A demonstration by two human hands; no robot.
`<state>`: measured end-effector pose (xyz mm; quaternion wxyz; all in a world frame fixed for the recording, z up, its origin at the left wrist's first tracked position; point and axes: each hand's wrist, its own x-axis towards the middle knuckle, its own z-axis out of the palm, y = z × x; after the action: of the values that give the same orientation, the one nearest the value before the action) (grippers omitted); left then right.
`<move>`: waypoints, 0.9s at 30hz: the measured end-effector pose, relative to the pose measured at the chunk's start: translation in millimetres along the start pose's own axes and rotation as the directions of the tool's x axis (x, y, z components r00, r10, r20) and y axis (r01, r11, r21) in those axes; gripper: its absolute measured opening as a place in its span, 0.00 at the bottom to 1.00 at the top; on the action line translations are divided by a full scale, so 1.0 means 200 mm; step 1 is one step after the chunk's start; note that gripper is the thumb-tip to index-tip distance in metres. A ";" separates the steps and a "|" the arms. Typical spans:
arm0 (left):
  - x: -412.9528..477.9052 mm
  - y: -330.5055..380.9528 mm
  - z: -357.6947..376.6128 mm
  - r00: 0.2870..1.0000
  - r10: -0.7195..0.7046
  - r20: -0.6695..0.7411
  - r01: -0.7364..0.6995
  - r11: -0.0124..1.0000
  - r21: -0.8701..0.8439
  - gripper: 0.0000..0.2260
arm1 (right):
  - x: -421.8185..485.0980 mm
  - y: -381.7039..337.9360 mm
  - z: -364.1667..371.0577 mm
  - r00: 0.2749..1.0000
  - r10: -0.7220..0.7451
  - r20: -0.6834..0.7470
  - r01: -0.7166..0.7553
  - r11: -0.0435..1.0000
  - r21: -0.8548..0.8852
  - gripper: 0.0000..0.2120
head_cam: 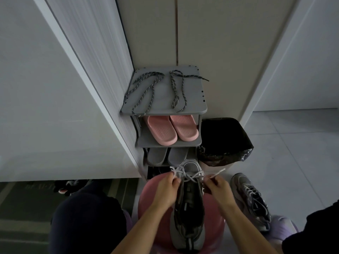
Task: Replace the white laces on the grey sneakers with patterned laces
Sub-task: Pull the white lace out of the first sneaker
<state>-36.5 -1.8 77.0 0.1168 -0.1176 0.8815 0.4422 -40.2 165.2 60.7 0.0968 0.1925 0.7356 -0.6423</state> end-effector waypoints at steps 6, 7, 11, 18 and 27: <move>-0.03 -0.12 -0.20 0.975 -0.193 -0.114 0.134 0.909 -0.395 0.11 | 0.01 -0.01 -0.14 0.989 0.107 -0.107 -0.072 0.954 0.289 0.08; -0.04 -0.09 -0.17 0.978 -0.196 -0.076 0.144 0.888 -0.437 0.09 | 0.00 -0.01 -0.10 0.993 0.112 -0.022 -0.103 0.961 0.258 0.07; -0.03 0.02 0.03 0.987 -0.076 0.138 0.125 0.914 -0.386 0.06 | -0.01 0.01 0.06 0.995 0.042 0.093 -0.043 0.999 0.016 0.05; 0.04 0.01 0.02 0.990 -0.125 -0.065 0.106 0.965 -0.239 0.10 | 0.00 -0.02 0.02 0.996 0.060 -0.071 -0.046 0.980 0.191 0.06; -0.07 -0.03 -0.09 0.993 -0.116 -0.021 0.103 0.941 -0.323 0.08 | -0.05 -0.04 -0.02 0.984 0.145 0.104 -0.162 0.971 0.178 0.07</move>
<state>-22.9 -18.5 87.9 0.1031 -0.1927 0.7918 0.5703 -33.9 167.4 72.3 0.1610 0.2278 0.6504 -0.7066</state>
